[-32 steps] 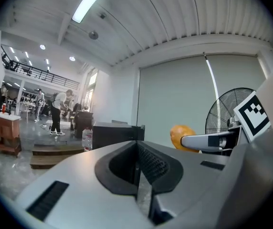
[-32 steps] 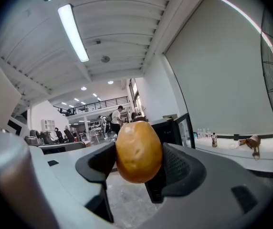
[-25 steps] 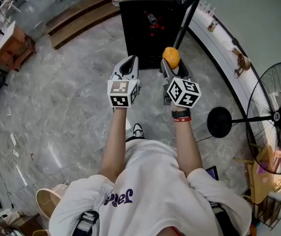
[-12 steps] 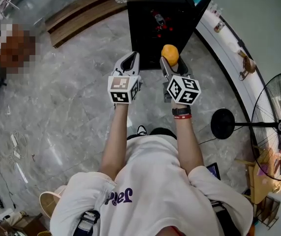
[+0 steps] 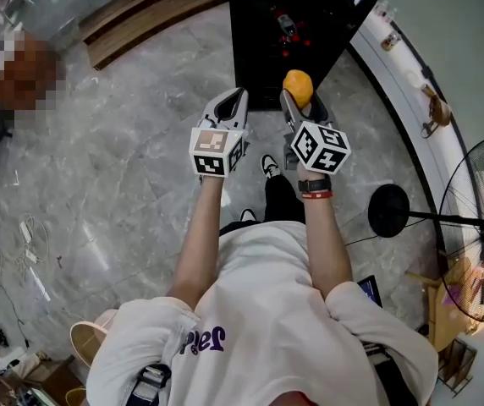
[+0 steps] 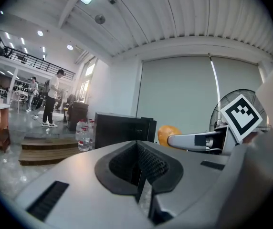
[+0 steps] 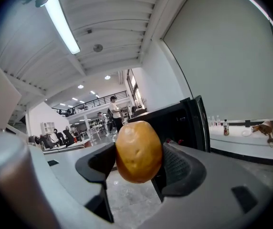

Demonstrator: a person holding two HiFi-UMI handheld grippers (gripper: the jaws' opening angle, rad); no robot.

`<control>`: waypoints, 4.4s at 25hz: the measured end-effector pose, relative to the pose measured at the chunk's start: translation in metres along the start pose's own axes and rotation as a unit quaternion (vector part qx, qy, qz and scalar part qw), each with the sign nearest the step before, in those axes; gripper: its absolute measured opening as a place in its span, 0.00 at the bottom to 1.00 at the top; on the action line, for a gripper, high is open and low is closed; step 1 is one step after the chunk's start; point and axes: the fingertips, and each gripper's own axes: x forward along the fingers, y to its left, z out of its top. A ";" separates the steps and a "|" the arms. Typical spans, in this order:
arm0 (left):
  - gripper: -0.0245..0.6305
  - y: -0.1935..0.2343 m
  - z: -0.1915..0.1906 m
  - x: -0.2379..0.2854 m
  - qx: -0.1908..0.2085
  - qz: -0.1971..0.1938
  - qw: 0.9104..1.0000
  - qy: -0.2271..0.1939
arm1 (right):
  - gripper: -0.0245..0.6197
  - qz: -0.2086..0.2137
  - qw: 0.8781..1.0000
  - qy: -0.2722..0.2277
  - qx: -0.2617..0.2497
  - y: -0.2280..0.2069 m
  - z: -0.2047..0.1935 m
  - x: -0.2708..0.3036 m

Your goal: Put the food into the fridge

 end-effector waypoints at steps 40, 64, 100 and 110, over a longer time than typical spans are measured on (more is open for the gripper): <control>0.07 0.091 -0.111 0.178 -0.016 0.003 0.998 0.062 | 0.53 0.028 0.988 0.140 0.056 -0.101 -0.144 0.219; 0.07 0.113 -0.136 0.227 -0.022 -0.009 0.997 0.075 | 0.53 0.035 0.988 0.153 0.008 -0.137 -0.150 0.317; 0.07 0.150 -0.162 0.308 -0.044 -0.005 0.997 0.065 | 0.53 0.066 0.972 0.194 -0.118 -0.184 -0.165 0.452; 0.07 0.164 -0.171 0.326 -0.036 -0.001 0.997 0.074 | 0.53 0.116 0.927 0.192 -0.300 -0.187 -0.164 0.494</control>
